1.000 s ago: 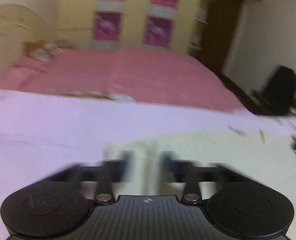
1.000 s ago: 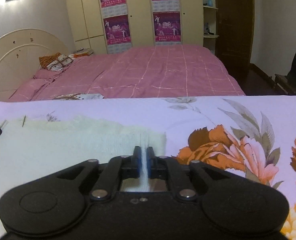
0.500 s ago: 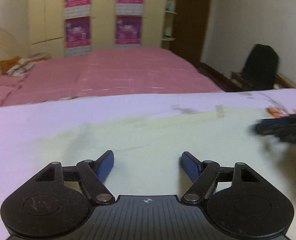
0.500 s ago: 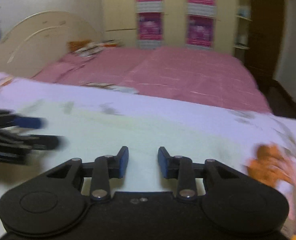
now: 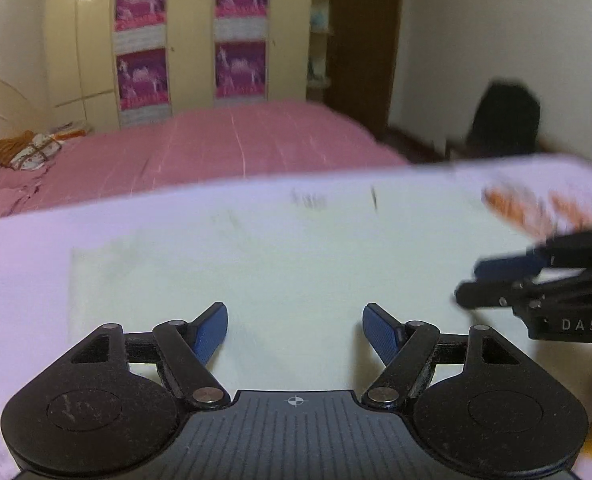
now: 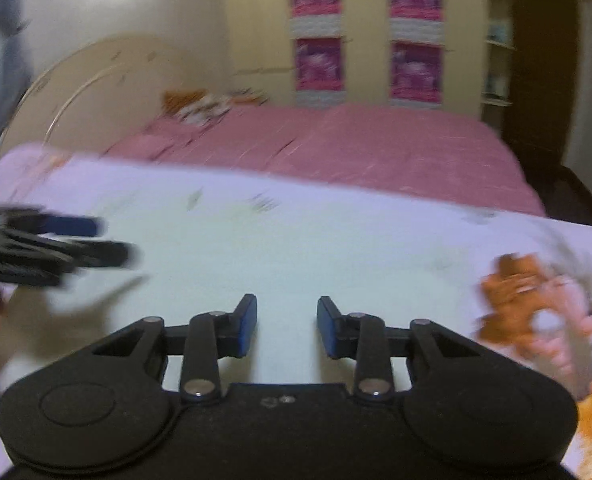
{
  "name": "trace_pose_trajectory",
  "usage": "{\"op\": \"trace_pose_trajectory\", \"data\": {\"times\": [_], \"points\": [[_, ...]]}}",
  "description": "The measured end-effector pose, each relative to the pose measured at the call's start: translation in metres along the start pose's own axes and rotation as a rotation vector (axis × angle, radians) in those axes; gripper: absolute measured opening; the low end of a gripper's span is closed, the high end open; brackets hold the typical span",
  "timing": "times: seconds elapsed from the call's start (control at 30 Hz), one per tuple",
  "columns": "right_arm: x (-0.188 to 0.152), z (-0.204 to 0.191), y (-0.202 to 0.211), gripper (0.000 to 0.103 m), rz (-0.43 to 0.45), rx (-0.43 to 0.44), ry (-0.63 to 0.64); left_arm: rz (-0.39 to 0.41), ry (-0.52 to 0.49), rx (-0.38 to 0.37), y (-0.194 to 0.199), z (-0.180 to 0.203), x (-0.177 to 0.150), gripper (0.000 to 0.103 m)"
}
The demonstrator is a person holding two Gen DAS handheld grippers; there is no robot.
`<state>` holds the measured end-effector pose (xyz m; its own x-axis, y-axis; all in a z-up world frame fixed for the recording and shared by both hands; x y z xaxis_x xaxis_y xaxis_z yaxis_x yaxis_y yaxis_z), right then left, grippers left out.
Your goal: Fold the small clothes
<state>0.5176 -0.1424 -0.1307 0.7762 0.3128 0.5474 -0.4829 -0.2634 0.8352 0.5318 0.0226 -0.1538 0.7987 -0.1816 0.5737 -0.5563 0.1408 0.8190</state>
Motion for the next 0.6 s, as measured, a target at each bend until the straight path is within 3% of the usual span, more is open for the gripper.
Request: {"op": "trace_pose_trajectory", "data": {"times": [0.1,0.23,0.3,0.4,0.5,0.6], "points": [[-0.011,-0.003,-0.008,0.032,-0.032,-0.069,0.036,0.008,0.049,0.027,0.010,-0.023,-0.012,0.074],[-0.021,0.036,0.010,0.030,-0.034,-0.202,-0.059,0.001,0.148,0.094,0.041,-0.063,-0.028,0.074],[-0.024,0.039,0.026,0.031,-0.017,-0.167,-0.124,0.038,0.164,0.080,0.058,-0.059,-0.033,0.074],[-0.033,0.005,0.047,0.030,0.041,-0.082,-0.090,0.079,0.118,0.030,0.079,-0.023,-0.048,0.074],[-0.038,-0.046,0.050,0.028,0.055,0.015,0.002,0.068,0.030,0.021,0.081,0.015,-0.069,0.074],[-0.047,-0.071,0.042,0.028,0.039,-0.003,0.044,0.000,0.006,0.047,0.075,0.028,-0.089,0.074]]}}
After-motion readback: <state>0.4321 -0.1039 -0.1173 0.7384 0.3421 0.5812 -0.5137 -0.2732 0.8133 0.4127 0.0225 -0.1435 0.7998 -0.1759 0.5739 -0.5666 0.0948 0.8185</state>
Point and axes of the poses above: each gripper's, at about its wrist camera, not at the fingertips, and y roughly against the way its jaws point, z to its right, x to its top, the point moved 6 cm from there along -y, roughly the way its jaws point, and after that the axes turned 15 degrees about -z, right-handed, at the moved point
